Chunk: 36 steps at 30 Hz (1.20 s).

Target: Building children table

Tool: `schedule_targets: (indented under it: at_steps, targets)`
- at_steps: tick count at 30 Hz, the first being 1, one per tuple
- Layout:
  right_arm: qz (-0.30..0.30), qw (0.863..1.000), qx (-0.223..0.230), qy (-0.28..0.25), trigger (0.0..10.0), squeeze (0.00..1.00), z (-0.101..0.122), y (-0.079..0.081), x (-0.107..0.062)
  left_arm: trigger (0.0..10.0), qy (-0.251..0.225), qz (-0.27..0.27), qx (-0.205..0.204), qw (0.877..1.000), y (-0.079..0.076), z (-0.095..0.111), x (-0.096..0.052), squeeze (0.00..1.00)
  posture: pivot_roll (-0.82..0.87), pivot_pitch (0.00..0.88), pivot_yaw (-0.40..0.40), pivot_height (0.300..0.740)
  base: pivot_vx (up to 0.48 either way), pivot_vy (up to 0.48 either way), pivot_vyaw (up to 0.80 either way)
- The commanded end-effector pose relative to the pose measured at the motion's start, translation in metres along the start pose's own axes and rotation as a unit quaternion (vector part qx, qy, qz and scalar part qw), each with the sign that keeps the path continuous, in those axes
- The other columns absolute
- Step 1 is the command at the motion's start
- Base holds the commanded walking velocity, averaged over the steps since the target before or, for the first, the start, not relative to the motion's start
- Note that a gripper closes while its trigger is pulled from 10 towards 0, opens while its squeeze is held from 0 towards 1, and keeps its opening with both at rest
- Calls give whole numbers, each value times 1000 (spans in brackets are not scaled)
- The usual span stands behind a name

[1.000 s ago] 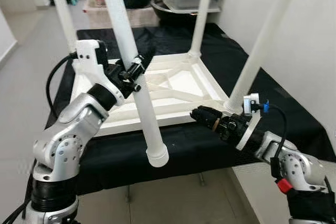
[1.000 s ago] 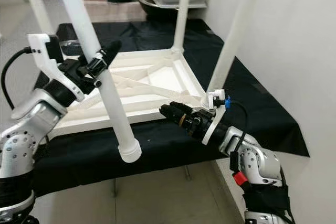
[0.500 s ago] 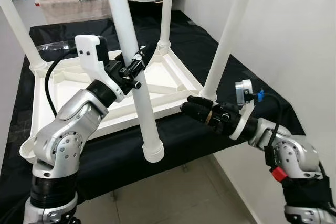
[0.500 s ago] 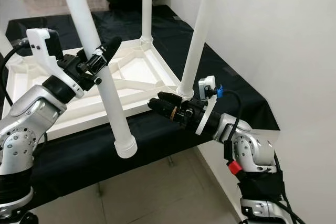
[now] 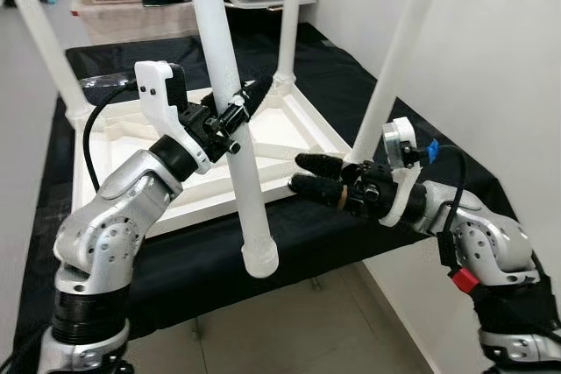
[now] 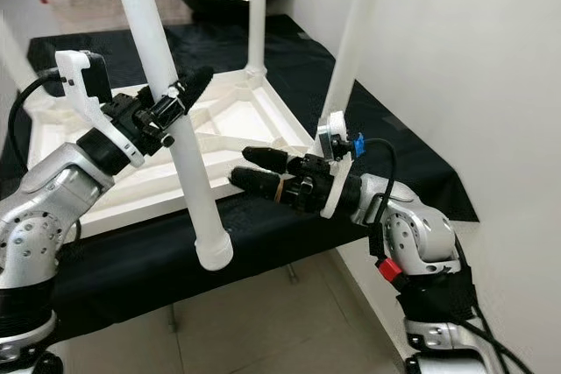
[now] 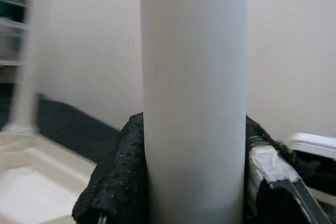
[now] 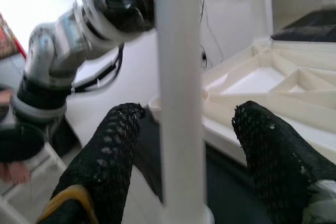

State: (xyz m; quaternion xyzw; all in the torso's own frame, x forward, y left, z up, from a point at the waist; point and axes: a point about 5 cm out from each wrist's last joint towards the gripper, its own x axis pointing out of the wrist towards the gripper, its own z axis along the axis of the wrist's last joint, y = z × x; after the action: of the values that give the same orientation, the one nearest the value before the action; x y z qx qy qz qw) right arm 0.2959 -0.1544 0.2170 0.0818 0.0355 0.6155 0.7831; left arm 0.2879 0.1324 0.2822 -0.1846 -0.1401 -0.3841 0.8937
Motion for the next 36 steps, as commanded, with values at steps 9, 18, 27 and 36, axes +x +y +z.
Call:
schedule_targets:
  at_steps: [9,18,27,36]
  targets:
    - [-1,1000,-24,18,10000,0,12,-15,8,10000,1,-123,-46,991,-3,10,25,0,104,0,-43,740,0,0,0]
    - [67,998,1,6,10000,0,23,-6,16,10000,34,-168,-44,984,-2,0,40,0,91,12,-34,740,0,0,0]
    - [80,997,5,16,10000,0,18,-5,20,10000,35,-179,-39,983,-2,-1,45,0,94,28,-37,740,0,0,0]
    - [69,997,-1,21,10000,0,8,-3,46,10000,20,-181,-28,983,1,3,60,0,91,38,-36,740,0,0,0]
